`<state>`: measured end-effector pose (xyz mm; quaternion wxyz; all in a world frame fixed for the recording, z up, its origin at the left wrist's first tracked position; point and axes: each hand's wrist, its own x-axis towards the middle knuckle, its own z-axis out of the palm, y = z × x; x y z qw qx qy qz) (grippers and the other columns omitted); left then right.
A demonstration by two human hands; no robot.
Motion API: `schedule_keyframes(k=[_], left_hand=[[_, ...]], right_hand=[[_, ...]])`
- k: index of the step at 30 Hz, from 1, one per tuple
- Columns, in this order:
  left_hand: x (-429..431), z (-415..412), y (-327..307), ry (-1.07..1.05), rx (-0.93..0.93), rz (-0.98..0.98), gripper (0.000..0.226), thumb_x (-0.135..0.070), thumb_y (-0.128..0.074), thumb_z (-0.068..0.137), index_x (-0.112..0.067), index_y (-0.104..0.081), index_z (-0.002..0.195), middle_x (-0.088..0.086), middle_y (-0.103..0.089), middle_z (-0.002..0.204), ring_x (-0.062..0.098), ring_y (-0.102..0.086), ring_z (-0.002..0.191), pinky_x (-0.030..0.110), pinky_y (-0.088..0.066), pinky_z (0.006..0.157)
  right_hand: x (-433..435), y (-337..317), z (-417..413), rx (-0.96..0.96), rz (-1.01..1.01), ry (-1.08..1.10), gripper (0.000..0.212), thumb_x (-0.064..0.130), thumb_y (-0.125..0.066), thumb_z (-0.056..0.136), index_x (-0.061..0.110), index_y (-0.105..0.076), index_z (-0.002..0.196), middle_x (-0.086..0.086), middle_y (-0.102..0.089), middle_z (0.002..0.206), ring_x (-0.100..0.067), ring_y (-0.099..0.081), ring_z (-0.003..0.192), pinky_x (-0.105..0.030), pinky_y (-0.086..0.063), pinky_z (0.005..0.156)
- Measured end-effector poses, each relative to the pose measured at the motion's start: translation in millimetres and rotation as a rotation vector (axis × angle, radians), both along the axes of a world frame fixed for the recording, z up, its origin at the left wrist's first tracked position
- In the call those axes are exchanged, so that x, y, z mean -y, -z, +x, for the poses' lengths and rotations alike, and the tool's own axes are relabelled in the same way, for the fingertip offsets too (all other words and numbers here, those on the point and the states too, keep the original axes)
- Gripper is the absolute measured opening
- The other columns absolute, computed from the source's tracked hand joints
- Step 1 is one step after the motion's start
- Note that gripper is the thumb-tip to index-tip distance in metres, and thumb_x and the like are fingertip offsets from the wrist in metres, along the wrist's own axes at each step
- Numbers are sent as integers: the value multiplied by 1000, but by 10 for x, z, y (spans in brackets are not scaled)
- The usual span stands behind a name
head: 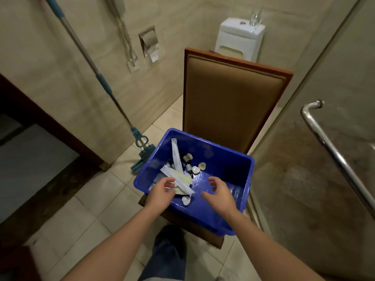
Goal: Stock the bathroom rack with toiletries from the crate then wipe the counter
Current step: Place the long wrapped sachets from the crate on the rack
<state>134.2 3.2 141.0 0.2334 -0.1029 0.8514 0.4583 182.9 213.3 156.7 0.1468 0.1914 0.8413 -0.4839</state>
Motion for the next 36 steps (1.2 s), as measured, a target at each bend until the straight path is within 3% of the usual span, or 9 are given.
schedule_keyframes(k=[4, 10, 16, 19, 23, 27, 31, 36], left_hand=[[172, -570, 282, 77, 80, -34, 37, -5, -59, 84, -30, -59, 112, -11, -63, 100, 8, -63, 87, 28, -53, 81], [324, -1221, 612, 182, 203, -47, 36, -1, -59, 86, -21, -58, 116, -9, -61, 97, 7, -59, 86, 7, -42, 63], [373, -1621, 1039, 299, 352, -85, 38, -2, -61, 86, -13, -57, 122, 2, -61, 107, 21, -60, 106, 30, -48, 92], [397, -1667, 1278, 382, 440, -168, 44, -8, -66, 84, -13, -55, 127, 1, -58, 112, 23, -58, 109, 28, -44, 91], [438, -1594, 1607, 571, 518, -279, 69, -23, -76, 78, -18, -44, 139, 7, -47, 135, 23, -49, 119, 26, -39, 92], [462, -1530, 1822, 751, 434, -419, 88, -38, -80, 72, -29, -32, 146, 2, -30, 148, 26, -32, 134, 41, -39, 105], [422, -1486, 1960, 874, 301, -535, 89, -42, -79, 71, -29, -30, 143, 0, -30, 143, 27, -28, 128, 40, -36, 103], [391, -1421, 2074, 842, 178, -574, 71, -23, -71, 75, -25, -36, 137, 5, -35, 138, 28, -32, 123, 39, -38, 98]], right_hand=[[205, 255, -438, 121, -2, 44, 61, 26, -69, 87, 21, -43, 141, -2, -46, 142, -19, -50, 123, -36, -48, 97], [460, 523, -875, 264, 3, 149, 62, 25, -69, 86, 19, -43, 142, -3, -45, 142, -19, -49, 125, -34, -47, 96], [602, 815, -1125, 404, 81, 124, 62, 24, -67, 85, 21, -43, 142, -4, -47, 140, -23, -50, 123, -38, -47, 98], [669, 975, -1192, 439, 124, 92, 60, 23, -67, 85, 21, -45, 141, -4, -51, 136, -24, -50, 122, -39, -46, 98], [736, 1290, -1262, 465, 169, 52, 58, 24, -65, 84, 22, -47, 139, -1, -54, 136, -23, -47, 124, -37, -44, 97], [791, 1633, -1325, 492, 212, -40, 58, 26, -65, 84, 23, -46, 139, 0, -54, 134, -23, -44, 126, -38, -43, 97], [850, 1911, -1352, 498, 249, -155, 58, 26, -67, 86, 23, -45, 140, -2, -49, 135, -23, -42, 126, -36, -44, 90], [886, 2127, -1361, 471, 362, -268, 55, 19, -67, 84, 20, -43, 133, -5, -41, 130, -25, -48, 109, -32, -39, 71]])
